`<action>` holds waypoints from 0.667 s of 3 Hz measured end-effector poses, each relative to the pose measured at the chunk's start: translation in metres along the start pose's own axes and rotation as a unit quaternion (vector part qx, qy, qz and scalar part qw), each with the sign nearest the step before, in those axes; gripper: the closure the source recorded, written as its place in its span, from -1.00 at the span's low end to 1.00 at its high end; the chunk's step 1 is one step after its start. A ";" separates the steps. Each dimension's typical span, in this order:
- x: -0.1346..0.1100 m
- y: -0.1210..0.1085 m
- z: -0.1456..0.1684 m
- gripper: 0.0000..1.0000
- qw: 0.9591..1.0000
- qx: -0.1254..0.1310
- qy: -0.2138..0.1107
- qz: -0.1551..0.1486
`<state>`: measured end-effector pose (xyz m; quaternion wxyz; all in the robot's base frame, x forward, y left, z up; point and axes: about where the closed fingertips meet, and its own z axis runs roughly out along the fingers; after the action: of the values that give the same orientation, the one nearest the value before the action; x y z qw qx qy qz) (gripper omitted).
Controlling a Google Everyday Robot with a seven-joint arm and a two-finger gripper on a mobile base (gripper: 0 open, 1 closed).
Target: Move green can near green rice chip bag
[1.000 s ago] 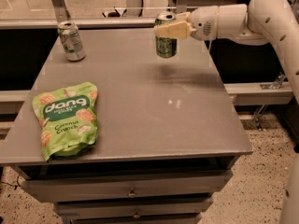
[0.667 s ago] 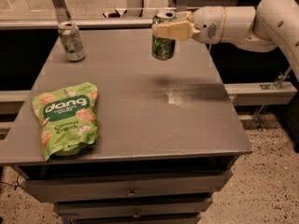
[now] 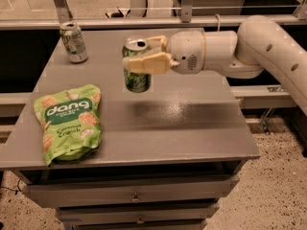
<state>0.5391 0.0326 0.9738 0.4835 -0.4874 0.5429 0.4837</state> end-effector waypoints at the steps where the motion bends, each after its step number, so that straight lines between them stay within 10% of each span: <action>1: 0.026 0.030 0.028 1.00 0.999 -0.027 0.021 0.000; 2: 0.044 0.044 0.041 1.00 0.999 -0.040 0.034 0.003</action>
Offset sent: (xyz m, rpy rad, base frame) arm -0.0600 0.0519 -0.0681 -0.0915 0.0296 0.1044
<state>0.4950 0.0734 0.9297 0.4436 -0.5202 0.5409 0.4899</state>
